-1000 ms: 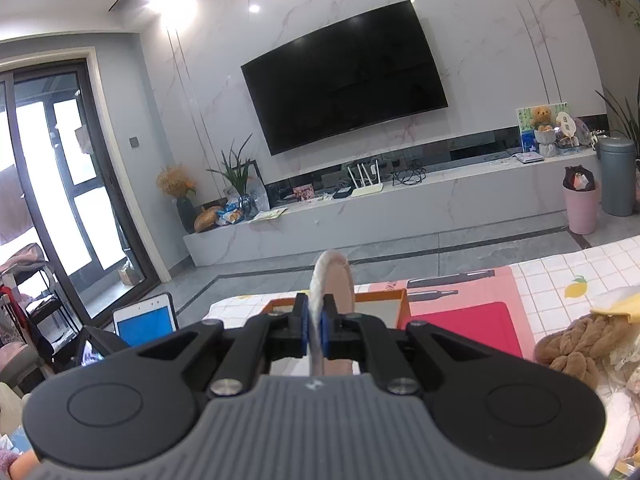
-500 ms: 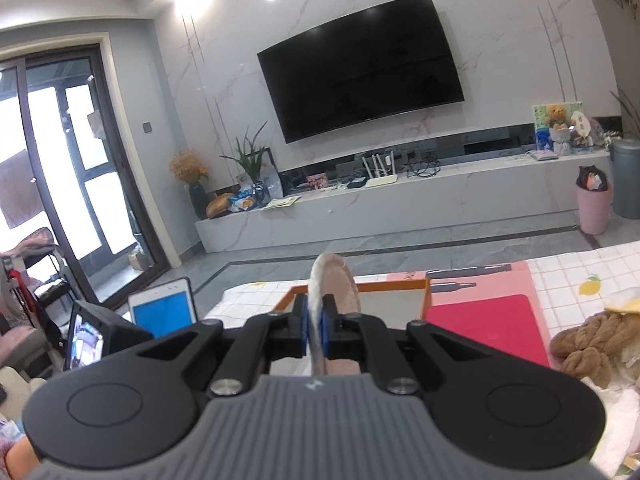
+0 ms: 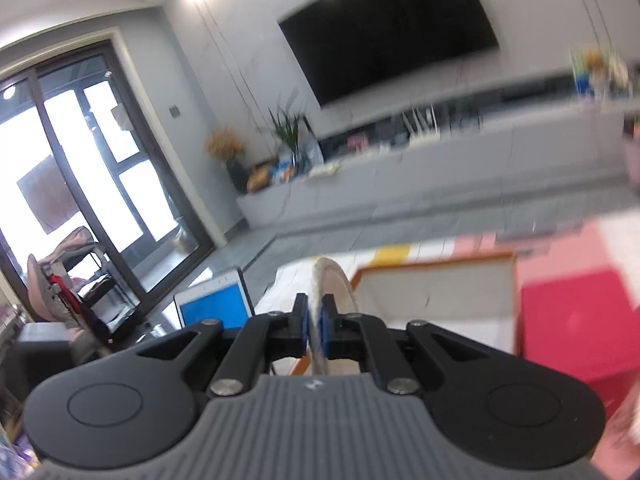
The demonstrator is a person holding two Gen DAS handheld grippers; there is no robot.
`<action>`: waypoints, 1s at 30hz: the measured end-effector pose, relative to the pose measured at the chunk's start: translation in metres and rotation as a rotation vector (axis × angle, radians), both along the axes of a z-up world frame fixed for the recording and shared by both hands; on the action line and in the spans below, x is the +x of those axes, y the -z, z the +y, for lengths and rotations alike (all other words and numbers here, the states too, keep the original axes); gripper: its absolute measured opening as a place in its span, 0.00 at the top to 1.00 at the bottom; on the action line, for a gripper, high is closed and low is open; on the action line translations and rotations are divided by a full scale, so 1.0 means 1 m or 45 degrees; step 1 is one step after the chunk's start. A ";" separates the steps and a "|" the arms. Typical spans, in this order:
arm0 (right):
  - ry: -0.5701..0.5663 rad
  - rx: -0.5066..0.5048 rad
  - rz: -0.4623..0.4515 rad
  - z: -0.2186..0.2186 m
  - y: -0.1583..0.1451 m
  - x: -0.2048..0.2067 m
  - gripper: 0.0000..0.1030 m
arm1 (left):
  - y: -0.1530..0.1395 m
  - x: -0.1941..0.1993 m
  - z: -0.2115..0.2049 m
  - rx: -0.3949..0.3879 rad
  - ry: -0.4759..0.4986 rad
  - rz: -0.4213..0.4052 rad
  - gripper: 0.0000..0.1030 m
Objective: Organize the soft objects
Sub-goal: 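Lower the white pad into the orange box beside the sponge and open the right gripper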
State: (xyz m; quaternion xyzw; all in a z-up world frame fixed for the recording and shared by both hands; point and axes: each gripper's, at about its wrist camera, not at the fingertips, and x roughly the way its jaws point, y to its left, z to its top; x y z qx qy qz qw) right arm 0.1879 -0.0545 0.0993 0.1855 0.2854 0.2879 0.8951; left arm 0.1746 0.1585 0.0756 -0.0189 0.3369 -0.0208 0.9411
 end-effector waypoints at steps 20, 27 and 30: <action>-0.221 -1.152 0.116 0.057 0.077 0.058 0.96 | 0.015 0.011 -0.015 -0.006 0.088 0.035 0.04; -0.389 -1.351 0.008 0.059 0.094 0.066 0.94 | 0.012 0.008 -0.012 -0.028 0.076 0.025 0.04; -0.405 -1.380 -0.017 0.061 0.096 0.062 0.86 | 0.014 0.007 -0.012 -0.019 0.080 0.031 0.04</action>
